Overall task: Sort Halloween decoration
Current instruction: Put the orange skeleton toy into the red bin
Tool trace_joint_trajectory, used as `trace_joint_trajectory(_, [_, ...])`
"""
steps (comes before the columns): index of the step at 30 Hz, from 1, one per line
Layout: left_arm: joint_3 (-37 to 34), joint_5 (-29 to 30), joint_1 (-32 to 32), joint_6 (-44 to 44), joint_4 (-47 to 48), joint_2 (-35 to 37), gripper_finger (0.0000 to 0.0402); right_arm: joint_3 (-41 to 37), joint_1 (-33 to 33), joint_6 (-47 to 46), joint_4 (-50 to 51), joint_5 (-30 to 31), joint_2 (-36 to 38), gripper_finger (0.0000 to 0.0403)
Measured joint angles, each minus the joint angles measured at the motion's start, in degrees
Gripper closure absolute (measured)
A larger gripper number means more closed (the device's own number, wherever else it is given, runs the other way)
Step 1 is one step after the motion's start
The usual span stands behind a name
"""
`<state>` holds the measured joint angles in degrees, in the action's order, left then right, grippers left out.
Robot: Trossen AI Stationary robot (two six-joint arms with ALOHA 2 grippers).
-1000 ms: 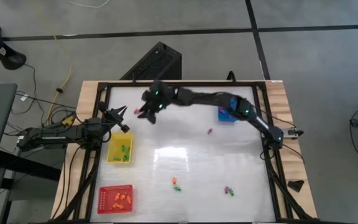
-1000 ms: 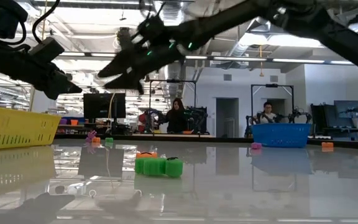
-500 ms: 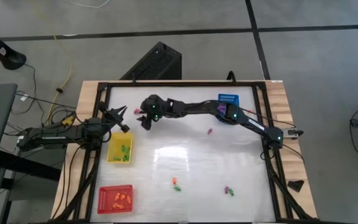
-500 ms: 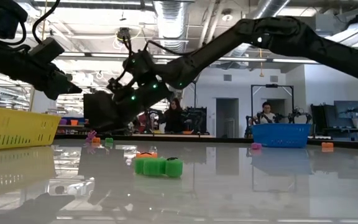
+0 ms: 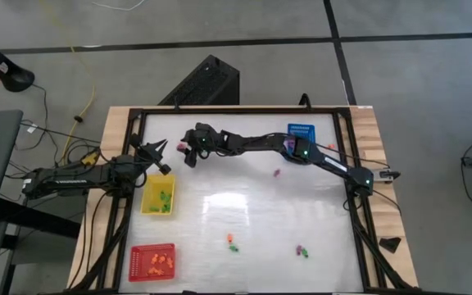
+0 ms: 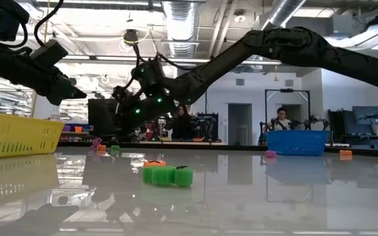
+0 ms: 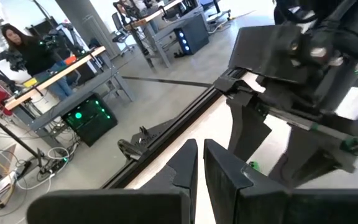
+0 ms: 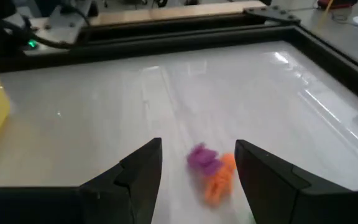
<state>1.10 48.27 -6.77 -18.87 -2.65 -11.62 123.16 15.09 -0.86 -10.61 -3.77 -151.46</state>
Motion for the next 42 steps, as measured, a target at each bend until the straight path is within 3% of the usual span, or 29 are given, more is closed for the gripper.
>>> trace_joint_trajectory(4, [0.00,0.01,-0.02,0.01,-0.01,0.02,0.0384,0.41,0.15,1.18,-0.10,1.38,0.24,0.0181])
trace_joint_trajectory(10, [0.00,-0.02,-0.02,0.00,-0.01,0.00,0.0384,0.32,-0.04,0.74,4.93,-1.92,-0.09,0.0209])
trace_joint_trajectory(23, [0.00,-0.02,0.01,0.00,-0.01,-0.07,0.0384,2.05,0.48,-0.26,5.77,0.33,-2.58,0.0264])
trace_joint_trajectory(36, [0.00,-0.02,0.00,0.00,-0.01,-0.07,0.0384,2.05,0.77,-3.81,4.63,0.82,-2.62,0.0373])
trace_joint_trajectory(42, [0.00,-0.02,0.00,0.00,-0.01,-0.07,0.0384,2.05,0.63,-4.04,6.21,0.63,-2.21,0.0379])
